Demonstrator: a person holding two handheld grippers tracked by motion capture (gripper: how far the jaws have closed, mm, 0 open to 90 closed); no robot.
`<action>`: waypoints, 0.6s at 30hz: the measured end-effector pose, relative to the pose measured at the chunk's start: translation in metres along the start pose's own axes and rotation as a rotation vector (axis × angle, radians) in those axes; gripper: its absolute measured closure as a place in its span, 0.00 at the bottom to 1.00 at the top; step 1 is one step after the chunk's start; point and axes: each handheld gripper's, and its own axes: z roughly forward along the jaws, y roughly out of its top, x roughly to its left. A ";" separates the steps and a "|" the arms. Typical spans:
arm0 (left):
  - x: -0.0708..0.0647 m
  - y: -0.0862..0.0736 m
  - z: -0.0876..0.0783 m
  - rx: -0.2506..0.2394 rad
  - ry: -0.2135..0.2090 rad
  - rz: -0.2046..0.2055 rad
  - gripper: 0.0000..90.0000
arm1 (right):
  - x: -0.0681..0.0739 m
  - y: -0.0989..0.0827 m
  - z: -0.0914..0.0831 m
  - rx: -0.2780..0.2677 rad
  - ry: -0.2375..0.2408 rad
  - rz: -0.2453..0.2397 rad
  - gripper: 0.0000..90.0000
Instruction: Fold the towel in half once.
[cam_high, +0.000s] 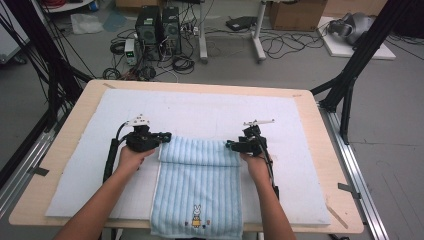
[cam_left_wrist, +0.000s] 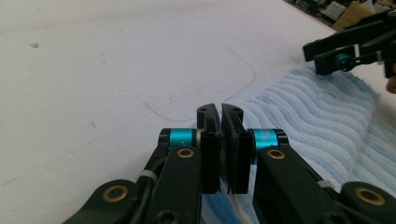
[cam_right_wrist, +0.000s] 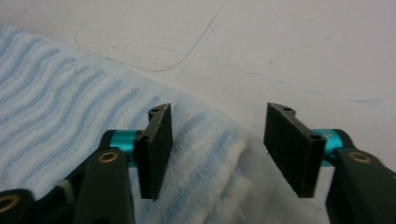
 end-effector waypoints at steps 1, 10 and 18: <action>0.000 0.000 -0.001 -0.009 -0.003 -0.009 0.95 | -0.001 0.001 0.004 0.007 0.023 0.014 0.58; -0.005 0.006 -0.015 -0.063 -0.046 -0.022 0.95 | 0.013 0.004 -0.012 -0.029 0.005 -0.104 0.91; -0.019 -0.004 -0.035 -0.087 -0.096 -0.010 0.95 | 0.028 -0.013 -0.048 -0.109 0.060 -0.144 0.90</action>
